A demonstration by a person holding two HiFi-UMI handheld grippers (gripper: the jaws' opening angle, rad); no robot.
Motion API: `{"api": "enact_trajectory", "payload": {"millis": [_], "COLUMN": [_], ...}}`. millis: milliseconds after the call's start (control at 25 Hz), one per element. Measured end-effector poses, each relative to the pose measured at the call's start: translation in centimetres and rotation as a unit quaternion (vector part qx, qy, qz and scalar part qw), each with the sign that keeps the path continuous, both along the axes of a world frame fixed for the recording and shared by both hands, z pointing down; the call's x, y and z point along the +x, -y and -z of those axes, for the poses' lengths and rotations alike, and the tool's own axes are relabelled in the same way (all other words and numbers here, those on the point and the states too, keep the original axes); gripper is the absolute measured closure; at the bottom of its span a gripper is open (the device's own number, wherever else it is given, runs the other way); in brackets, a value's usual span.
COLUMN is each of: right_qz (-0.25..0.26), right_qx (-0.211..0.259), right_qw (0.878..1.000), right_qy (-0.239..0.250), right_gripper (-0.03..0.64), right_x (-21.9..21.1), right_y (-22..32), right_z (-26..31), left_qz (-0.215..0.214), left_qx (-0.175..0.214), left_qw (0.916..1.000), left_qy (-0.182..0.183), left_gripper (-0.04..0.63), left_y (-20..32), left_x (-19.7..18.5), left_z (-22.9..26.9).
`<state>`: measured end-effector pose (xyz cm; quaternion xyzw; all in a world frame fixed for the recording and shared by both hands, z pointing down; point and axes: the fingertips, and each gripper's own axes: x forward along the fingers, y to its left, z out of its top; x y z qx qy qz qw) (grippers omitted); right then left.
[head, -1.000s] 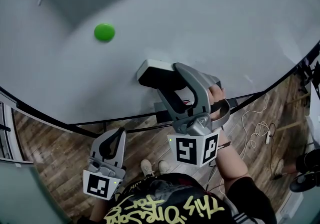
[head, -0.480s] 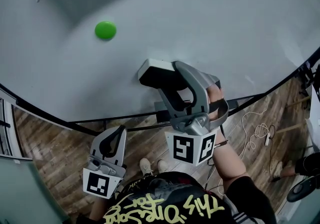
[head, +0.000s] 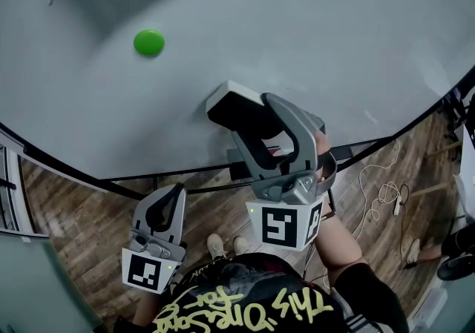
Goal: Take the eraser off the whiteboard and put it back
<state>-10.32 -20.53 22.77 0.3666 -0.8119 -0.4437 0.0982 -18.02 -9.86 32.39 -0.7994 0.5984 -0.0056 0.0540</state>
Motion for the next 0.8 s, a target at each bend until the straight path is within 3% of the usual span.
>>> {"api": "enact_trajectory", "payload": {"millis": [800], "right_qz": [-0.015], "right_qx": [-0.019], "right_qw": [0.999], "right_qy": [0.033], "right_gripper": [0.354], "right_x": [5.3], "right_y": [-3.8], "right_z": [0.0], "left_qz": [-0.012], "left_qx": [0.024], "left_qw": [0.9996], "left_qy": [0.009], "left_gripper": [0.588], "left_y": [-0.1], "left_x": [1.9], "left_z": [1.5]}}
